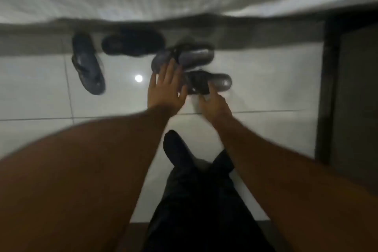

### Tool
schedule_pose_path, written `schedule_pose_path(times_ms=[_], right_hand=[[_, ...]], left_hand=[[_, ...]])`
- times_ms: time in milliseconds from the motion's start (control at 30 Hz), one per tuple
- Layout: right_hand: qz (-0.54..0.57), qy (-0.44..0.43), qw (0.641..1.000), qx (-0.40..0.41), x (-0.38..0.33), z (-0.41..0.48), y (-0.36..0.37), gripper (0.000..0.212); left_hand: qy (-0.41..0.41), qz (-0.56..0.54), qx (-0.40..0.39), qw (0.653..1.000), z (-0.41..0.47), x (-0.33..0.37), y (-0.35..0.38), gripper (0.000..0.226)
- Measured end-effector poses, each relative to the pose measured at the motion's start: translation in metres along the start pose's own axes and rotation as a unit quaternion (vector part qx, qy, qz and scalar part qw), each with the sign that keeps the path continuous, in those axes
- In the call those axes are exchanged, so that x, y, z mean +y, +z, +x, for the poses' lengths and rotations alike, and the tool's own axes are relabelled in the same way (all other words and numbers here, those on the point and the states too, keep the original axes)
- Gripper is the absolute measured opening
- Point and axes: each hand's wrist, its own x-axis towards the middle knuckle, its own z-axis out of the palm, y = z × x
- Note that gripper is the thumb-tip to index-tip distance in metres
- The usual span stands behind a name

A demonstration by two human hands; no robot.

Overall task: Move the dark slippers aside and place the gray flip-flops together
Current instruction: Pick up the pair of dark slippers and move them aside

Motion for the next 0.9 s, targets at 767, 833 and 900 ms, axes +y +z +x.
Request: schedule_pose_path(times_ms=[767,833,900], right_hand=[[0.000,0.117,0.990,0.074,0.112,0.142,-0.036,0.062],[-0.011,0.085,0.993,0.084,0.117,0.147,-0.049,0.065],[-0.027,0.055,0.995,0.081,0.122,0.150,-0.060,0.075]], left_hand=[[-0.063,-0.058,-0.177,0.980,0.108,0.025,0.101,0.055],[-0.058,-0.085,-0.191,0.976,0.105,0.041,0.108,0.054],[-0.041,-0.095,-0.190,0.976,0.103,0.054,0.117,0.051]])
